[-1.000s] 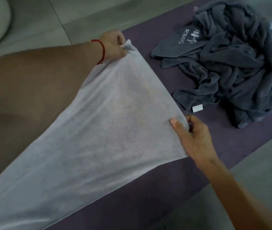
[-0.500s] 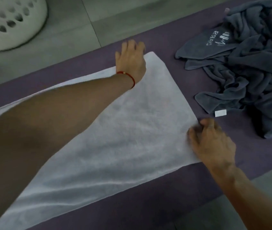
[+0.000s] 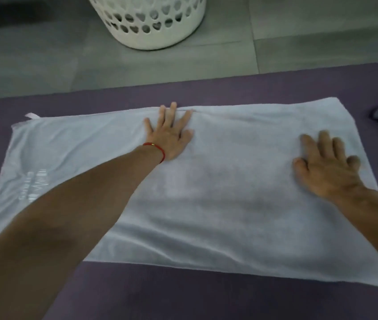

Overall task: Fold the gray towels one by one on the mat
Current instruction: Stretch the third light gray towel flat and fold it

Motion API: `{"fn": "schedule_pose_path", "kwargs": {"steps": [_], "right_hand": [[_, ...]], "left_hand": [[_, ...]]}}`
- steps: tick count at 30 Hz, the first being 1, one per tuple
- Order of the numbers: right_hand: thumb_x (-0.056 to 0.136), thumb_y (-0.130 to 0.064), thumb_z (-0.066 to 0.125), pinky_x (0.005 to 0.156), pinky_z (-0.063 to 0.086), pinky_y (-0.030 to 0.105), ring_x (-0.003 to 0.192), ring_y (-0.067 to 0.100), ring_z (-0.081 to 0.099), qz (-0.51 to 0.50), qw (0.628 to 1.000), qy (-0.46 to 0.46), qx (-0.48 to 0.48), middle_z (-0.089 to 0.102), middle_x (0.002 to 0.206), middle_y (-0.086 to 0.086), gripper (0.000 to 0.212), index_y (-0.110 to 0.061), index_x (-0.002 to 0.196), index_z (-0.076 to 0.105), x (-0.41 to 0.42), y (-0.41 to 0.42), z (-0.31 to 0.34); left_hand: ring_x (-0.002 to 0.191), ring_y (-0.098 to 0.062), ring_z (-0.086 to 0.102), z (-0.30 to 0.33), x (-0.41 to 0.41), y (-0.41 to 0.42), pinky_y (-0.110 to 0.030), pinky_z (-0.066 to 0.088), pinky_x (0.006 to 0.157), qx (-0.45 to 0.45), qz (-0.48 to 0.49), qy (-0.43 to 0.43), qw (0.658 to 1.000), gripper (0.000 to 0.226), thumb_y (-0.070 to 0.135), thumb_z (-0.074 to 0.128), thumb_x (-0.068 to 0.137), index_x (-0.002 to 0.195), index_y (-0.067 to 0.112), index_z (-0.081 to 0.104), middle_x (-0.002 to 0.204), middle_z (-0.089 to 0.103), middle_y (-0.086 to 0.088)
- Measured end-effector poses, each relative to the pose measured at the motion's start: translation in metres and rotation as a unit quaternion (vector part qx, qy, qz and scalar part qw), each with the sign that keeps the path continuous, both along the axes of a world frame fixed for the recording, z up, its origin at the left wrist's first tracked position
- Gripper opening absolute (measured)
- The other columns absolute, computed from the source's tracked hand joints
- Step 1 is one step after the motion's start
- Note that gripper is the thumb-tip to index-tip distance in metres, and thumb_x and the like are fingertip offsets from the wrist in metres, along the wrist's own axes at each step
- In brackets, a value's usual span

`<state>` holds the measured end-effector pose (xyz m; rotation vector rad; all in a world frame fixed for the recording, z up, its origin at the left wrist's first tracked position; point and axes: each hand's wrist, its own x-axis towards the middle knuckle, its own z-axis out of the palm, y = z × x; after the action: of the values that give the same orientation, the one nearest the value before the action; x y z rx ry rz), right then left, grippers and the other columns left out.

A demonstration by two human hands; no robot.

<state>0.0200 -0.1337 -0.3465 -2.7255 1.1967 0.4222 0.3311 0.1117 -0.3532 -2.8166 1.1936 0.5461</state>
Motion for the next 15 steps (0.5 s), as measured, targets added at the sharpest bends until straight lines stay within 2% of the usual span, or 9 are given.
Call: {"fn": "schedule_pose_path", "kwargs": {"steps": [3, 6, 10, 13, 15], "right_hand": [[0.094, -0.051, 0.041, 0.103, 0.033, 0.063, 0.139, 0.036, 0.023, 0.0, 0.999, -0.025, -0.025, 0.016, 0.156, 0.011, 0.056, -0.029, 0.143, 0.024, 0.006, 0.006, 0.001], [0.096, -0.05, 0.047, 0.102, 0.032, 0.067, 0.142, 0.04, 0.021, -0.055, 0.997, -0.042, -0.047, 0.02, 0.157, 0.016, 0.057, -0.023, 0.143, 0.03, -0.006, 0.016, 0.003], [0.096, -0.042, 0.051, 0.096, 0.037, 0.071, 0.132, 0.042, 0.031, -0.141, 0.988, -0.058, -0.029, 0.03, 0.14, 0.019, 0.047, -0.018, 0.131, 0.031, -0.039, 0.035, 0.007], [0.093, -0.038, 0.052, 0.091, 0.039, 0.071, 0.127, 0.042, 0.036, -0.124, 0.989, -0.053, -0.055, 0.034, 0.136, 0.021, 0.05, -0.016, 0.133, 0.031, -0.061, 0.053, 0.013], [0.093, -0.036, 0.052, 0.087, 0.041, 0.07, 0.122, 0.043, 0.041, -0.113, 0.988, -0.062, -0.081, 0.038, 0.132, 0.024, 0.05, -0.012, 0.134, 0.036, -0.072, 0.068, 0.018]], "left_hand": [[0.154, -0.026, -0.013, 0.017, 0.021, -0.005, -0.064, 0.001, 0.119, -0.032, 0.054, 0.015, 0.998, 0.06, 0.053, 0.02, 0.101, 0.158, 0.043, 0.001, 0.168, -0.012, 0.003], [0.155, -0.028, -0.008, 0.028, 0.01, 0.016, -0.062, 0.006, 0.121, -0.041, 0.064, -0.04, 0.996, 0.061, 0.046, 0.022, 0.104, 0.16, 0.031, 0.007, 0.169, -0.005, -0.004], [0.154, -0.036, -0.003, 0.024, -0.053, 0.088, -0.066, 0.012, 0.118, -0.062, -0.051, -0.104, 0.991, 0.064, 0.048, 0.022, 0.099, 0.16, 0.027, 0.014, 0.168, -0.001, -0.011], [0.154, -0.038, -0.001, 0.014, -0.113, 0.143, -0.068, 0.011, 0.116, -0.095, -0.096, -0.115, 0.984, 0.065, 0.045, 0.035, 0.101, 0.16, 0.023, 0.018, 0.168, 0.001, -0.014], [0.153, -0.038, 0.011, 0.01, -0.148, 0.172, -0.068, 0.013, 0.116, -0.117, -0.118, -0.109, 0.98, 0.065, 0.044, 0.042, 0.1, 0.158, 0.018, 0.028, 0.166, 0.016, -0.016]]}}
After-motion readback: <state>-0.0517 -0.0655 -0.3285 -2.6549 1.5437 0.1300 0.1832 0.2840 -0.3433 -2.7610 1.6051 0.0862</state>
